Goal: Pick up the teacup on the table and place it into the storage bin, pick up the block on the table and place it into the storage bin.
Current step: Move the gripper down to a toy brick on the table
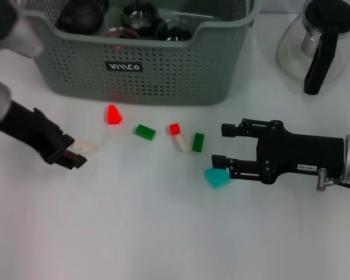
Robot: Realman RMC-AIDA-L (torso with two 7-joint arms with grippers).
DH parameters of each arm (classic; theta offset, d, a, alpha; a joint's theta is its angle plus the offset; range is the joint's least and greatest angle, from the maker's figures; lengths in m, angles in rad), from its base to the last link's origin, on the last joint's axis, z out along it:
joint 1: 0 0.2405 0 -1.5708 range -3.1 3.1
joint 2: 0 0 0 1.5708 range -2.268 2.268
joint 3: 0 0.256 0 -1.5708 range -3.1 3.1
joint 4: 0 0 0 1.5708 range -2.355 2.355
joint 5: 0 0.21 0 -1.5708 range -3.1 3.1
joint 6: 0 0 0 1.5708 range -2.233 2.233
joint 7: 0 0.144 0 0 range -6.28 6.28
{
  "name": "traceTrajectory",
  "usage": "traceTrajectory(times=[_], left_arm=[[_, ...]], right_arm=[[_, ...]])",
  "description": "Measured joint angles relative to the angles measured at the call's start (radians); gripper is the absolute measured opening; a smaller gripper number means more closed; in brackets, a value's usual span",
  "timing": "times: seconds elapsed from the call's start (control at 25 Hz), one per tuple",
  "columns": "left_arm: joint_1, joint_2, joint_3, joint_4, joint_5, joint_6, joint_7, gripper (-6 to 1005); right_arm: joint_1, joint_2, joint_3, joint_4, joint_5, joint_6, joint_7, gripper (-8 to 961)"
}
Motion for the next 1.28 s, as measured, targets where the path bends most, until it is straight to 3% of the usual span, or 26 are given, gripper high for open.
traceTrajectory(times=[0.2,0.52,1.28], left_arm=[[0.0,-0.007,0.139,-0.049,0.066,-0.146,-0.074,557],[-0.034,-0.002,0.236,-0.102,0.124,-0.225,-0.135,528],[-0.08,0.027,0.274,-0.215,0.128,-0.256,-0.19,504]], right_arm=[[0.0,0.001,0.0,0.0,0.0,0.0,0.0,746],[0.0,0.001,0.0,0.0,0.0,0.001,0.0,746],[-0.002,0.001,0.0,0.0,-0.003,0.001,-0.001,745]])
